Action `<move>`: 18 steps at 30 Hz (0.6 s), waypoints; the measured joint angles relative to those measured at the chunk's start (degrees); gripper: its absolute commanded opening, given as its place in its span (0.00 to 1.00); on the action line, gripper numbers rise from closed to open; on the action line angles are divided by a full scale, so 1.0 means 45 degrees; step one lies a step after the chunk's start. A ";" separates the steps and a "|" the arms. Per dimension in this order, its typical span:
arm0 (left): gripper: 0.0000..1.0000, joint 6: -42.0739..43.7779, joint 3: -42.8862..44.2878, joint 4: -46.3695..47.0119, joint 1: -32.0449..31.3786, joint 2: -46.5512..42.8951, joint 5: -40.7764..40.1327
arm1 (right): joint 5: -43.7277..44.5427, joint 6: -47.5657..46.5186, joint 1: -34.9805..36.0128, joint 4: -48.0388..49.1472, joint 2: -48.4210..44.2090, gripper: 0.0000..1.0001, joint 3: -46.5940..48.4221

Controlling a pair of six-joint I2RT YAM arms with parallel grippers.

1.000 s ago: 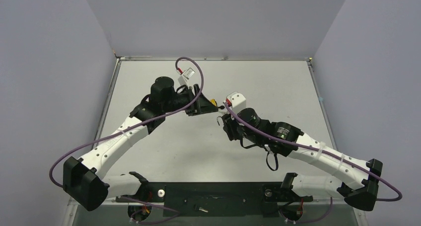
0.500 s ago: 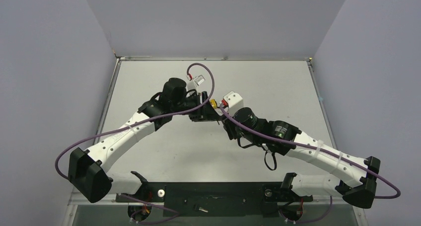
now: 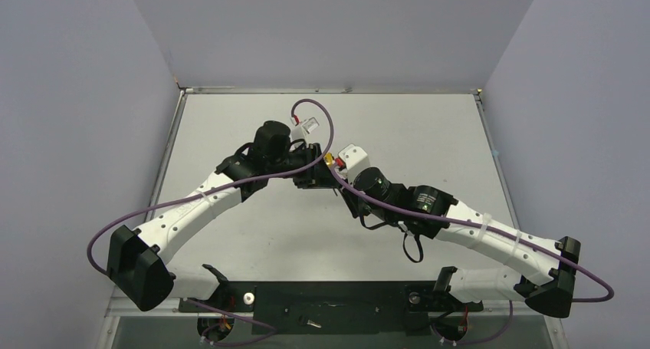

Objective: Lock with the key
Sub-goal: Lock the lock.

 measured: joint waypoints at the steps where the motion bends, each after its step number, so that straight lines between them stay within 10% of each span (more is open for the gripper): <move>1: 0.27 0.0000 0.0000 0.0019 0.0000 0.0000 0.0005 | 0.0000 -0.0005 0.0024 -0.0010 0.0000 0.00 0.0005; 18: 0.00 -0.0287 -0.0345 0.0544 0.0000 0.0180 0.0204 | 0.0083 -0.0053 0.0136 -0.0160 0.0092 0.00 0.0010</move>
